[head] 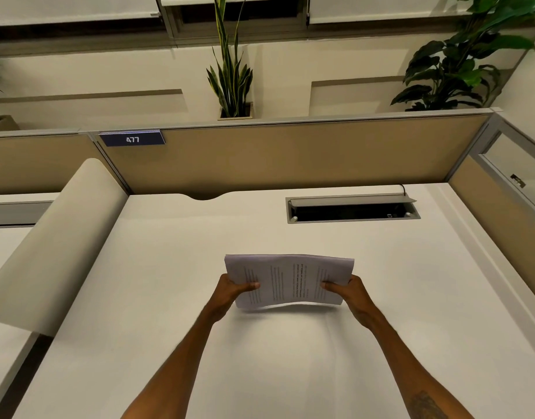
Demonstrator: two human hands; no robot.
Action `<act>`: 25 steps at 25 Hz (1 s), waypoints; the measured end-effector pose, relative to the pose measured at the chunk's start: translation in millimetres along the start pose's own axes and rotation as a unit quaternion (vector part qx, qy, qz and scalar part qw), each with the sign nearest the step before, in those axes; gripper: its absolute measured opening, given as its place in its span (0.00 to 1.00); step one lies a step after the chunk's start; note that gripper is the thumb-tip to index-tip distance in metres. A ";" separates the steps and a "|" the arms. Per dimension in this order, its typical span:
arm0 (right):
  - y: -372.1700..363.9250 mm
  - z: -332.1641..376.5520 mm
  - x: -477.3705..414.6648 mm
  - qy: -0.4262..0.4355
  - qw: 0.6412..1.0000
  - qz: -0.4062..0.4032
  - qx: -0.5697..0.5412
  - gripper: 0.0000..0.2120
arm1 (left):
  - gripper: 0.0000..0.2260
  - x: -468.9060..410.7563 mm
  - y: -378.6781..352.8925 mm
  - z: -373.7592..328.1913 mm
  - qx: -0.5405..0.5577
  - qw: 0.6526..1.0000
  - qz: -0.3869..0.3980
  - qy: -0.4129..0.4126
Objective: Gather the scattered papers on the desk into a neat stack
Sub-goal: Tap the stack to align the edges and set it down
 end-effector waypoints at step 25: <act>3.3 -2.7 5.9 0.003 1.000 -0.012 0.000 0.19 | 0.18 -1.7 7.0 4.0 -0.008 1.000 -0.016 -0.023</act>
Point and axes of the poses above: each hand's wrist, its own x-axis away from the middle knuckle, its own y-axis out of the back of the hand, z = x × y, the point moved 6 cm from there along -x, towards the middle knuckle, and after that the axes turned 10 degrees about x, right-handed, at the moved point
